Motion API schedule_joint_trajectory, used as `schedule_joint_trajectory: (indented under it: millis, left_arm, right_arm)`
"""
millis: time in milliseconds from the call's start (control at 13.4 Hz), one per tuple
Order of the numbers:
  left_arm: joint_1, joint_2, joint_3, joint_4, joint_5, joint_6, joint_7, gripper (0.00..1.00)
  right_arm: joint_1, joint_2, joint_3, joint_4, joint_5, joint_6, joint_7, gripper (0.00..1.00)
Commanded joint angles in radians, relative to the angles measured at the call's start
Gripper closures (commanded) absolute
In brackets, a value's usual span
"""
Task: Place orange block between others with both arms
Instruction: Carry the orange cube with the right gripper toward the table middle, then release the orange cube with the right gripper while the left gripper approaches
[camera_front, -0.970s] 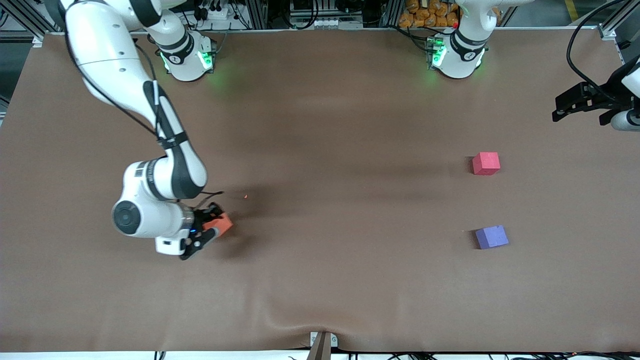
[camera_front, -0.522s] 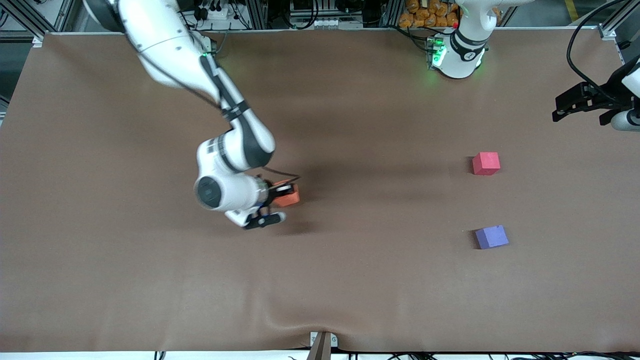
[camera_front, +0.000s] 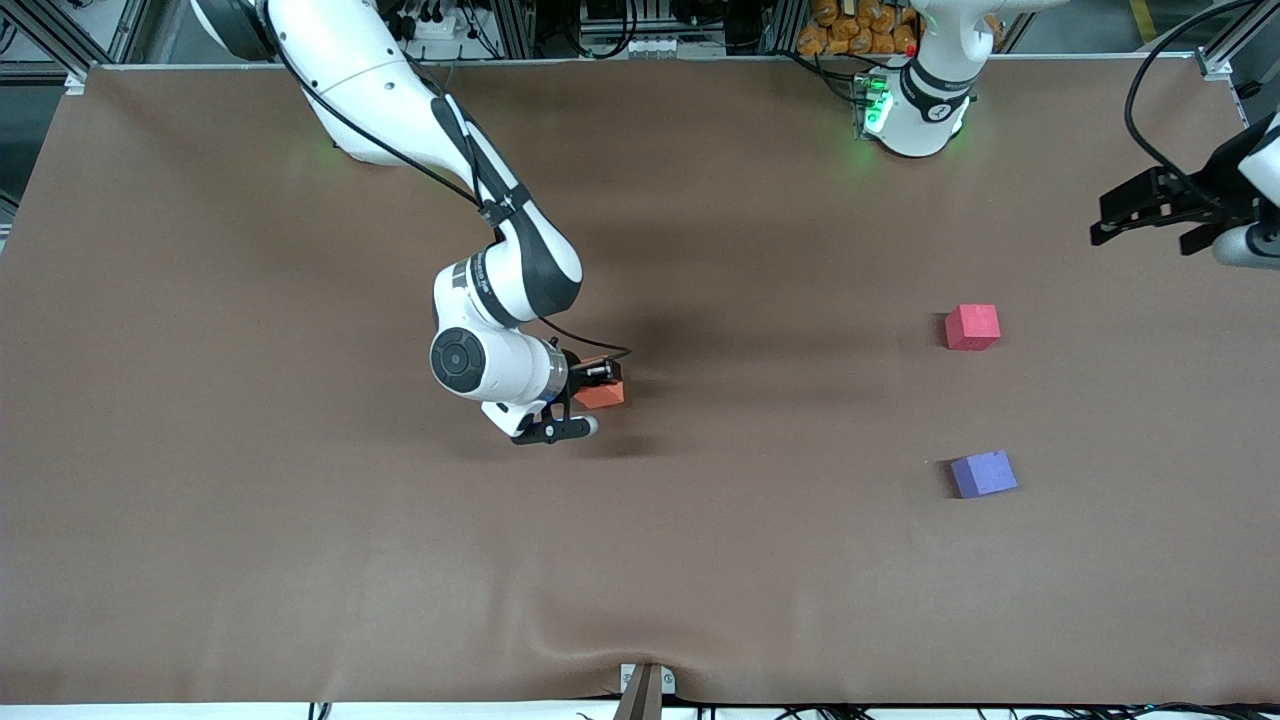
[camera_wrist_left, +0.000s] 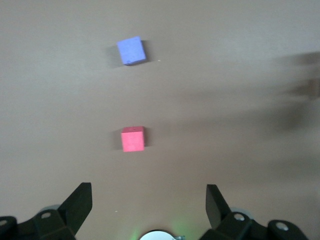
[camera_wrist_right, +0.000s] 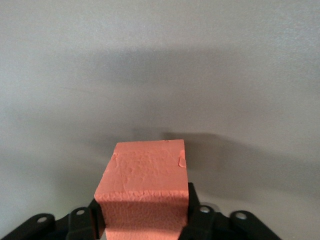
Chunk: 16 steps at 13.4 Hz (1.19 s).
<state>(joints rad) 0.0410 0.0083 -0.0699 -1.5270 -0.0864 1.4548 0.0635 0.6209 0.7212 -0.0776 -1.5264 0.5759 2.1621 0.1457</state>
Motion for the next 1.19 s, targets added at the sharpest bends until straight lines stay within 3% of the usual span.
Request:
schedule_joint_trajectory:
  millis: [0, 448, 597, 746, 896, 1119]
  left_arm:
    - [-0.029, 0.024, -0.039, 0.013, -0.022, -0.011, 0.015, 0.0]
    - [-0.075, 0.061, -0.212, 0.008, 0.007, -0.011, -0.002, 0.0]
    - [-0.11, 0.143, -0.228, 0.017, 0.046, -0.014, 0.007, 0.0]
    - [-0.109, 0.171, -0.228, 0.016, 0.051, -0.014, 0.016, 0.0]
    - [-0.116, 0.22, -0.228, 0.019, 0.059, -0.014, 0.021, 0.0]
    - [-0.179, 0.298, -0.229, 0.05, 0.05, 0.045, 0.021, 0.0]
  right_arm:
    - [-0.004, 0.0, -0.001, -0.004, 0.024, 0.007, -0.012, 0.0]
    - [-0.027, -0.009, -0.001, 0.002, 0.015, -0.004, -0.015, 0.0]
    - [-0.07, -0.025, -0.001, 0.005, 0.013, -0.024, -0.017, 0.0]
    - [-0.111, -0.064, -0.001, 0.012, -0.014, -0.138, -0.017, 0.0]
    - [-0.17, -0.142, -0.001, 0.02, -0.112, -0.282, -0.015, 0.0]
    - [-0.239, -0.279, 0.001, 0.02, -0.325, -0.453, -0.017, 0.0]
